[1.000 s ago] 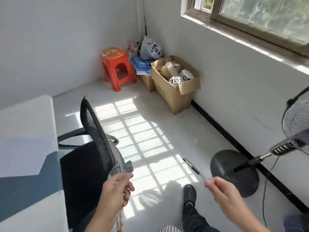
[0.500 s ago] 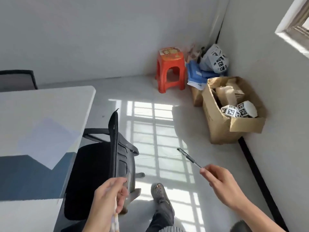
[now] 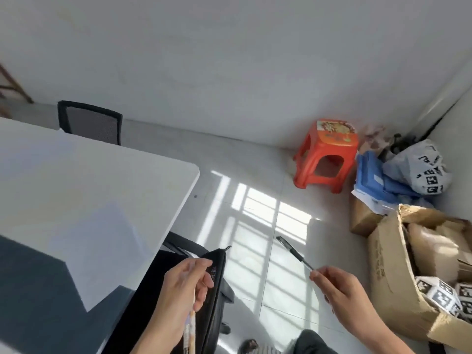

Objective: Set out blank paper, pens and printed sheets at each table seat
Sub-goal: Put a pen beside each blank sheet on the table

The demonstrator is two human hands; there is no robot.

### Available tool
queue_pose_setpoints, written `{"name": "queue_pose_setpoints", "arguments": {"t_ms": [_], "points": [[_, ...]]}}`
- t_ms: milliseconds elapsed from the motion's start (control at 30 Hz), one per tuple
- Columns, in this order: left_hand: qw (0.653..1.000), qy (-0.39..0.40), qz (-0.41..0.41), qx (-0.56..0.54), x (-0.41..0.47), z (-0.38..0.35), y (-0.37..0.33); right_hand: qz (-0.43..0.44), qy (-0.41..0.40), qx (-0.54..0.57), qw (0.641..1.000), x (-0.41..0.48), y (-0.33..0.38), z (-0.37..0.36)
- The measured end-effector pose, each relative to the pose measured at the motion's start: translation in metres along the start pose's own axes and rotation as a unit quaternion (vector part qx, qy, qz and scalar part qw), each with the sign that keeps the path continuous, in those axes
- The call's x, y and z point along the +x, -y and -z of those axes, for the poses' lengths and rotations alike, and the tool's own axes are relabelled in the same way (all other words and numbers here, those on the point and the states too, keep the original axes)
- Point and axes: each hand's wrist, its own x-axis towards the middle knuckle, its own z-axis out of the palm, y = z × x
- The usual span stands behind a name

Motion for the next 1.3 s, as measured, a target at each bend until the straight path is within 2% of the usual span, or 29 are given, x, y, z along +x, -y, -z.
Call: {"name": "queue_pose_setpoints", "arguments": {"t_ms": [233, 400, 667, 833, 933, 1067, 1300], "points": [[0.985, -0.156, 0.039, -0.065, 0.077, 0.012, -0.011, 0.035, 0.137, -0.054, 0.988, 0.145, 0.044, -0.016], [0.964, -0.237, 0.065, -0.097, 0.142, -0.013, -0.034, 0.056, 0.204, -0.060, 0.975, 0.269, 0.075, -0.019], [0.913, -0.356, 0.070, -0.189, 0.189, -0.038, -0.079, 0.106, 0.348, -0.135, 0.922, 0.427, 0.163, -0.053], [0.856, -0.451, 0.073, -0.240, 0.178, -0.026, -0.071, 0.208, 0.421, -0.214, 0.856, 0.462, 0.215, -0.127], [0.827, -0.484, 0.072, -0.278, 0.175, -0.011, -0.062, 0.232, 0.456, -0.248, 0.822, 0.460, 0.233, -0.184], [0.803, -0.505, 0.040, -0.314, 0.177, 0.019, -0.064, 0.257, 0.478, -0.267, 0.796, 0.443, 0.264, -0.253], [0.784, -0.527, 0.006, -0.327, 0.181, 0.065, -0.077, 0.311, 0.456, -0.360, 0.752, 0.424, 0.294, -0.360]]}}
